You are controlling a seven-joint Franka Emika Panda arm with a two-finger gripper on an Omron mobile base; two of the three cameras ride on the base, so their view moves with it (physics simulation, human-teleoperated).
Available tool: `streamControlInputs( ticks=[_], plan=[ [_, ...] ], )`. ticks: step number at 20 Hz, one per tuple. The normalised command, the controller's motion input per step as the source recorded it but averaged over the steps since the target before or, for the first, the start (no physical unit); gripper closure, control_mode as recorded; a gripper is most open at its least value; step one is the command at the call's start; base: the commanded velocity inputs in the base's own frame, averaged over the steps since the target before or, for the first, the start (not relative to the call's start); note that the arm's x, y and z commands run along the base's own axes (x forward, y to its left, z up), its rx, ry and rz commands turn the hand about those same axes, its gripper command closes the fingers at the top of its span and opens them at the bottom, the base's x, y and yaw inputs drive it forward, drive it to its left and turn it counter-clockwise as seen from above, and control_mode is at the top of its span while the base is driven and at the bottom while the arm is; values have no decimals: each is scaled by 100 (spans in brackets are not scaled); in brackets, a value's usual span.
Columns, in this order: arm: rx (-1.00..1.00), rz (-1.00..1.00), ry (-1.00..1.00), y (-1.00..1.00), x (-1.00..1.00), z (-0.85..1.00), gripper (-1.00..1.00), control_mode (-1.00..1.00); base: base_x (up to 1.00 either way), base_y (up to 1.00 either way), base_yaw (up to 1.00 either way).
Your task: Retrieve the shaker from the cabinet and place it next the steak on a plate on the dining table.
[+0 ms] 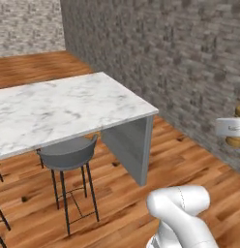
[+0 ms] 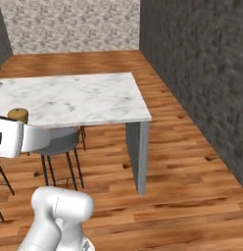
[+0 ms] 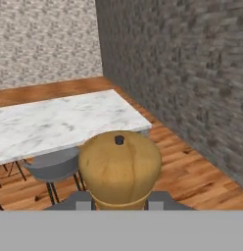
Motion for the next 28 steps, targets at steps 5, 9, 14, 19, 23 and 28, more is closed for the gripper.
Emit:
streamControlInputs(
  ticks=[5,9,14,19,23,28],
  plan=[
    [0,0,0,0,0,0,100,100,100,-100,12],
    [0,0,0,0,0,0,100,100,100,-100,11],
    [0,0,0,0,0,0,100,100,100,-100,14],
    [0,0,0,0,0,0,100,100,100,-100,18],
    [0,0,0,0,0,0,100,100,100,-100,27],
    [0,0,0,0,0,0,100,100,100,-82,42]
  ],
)
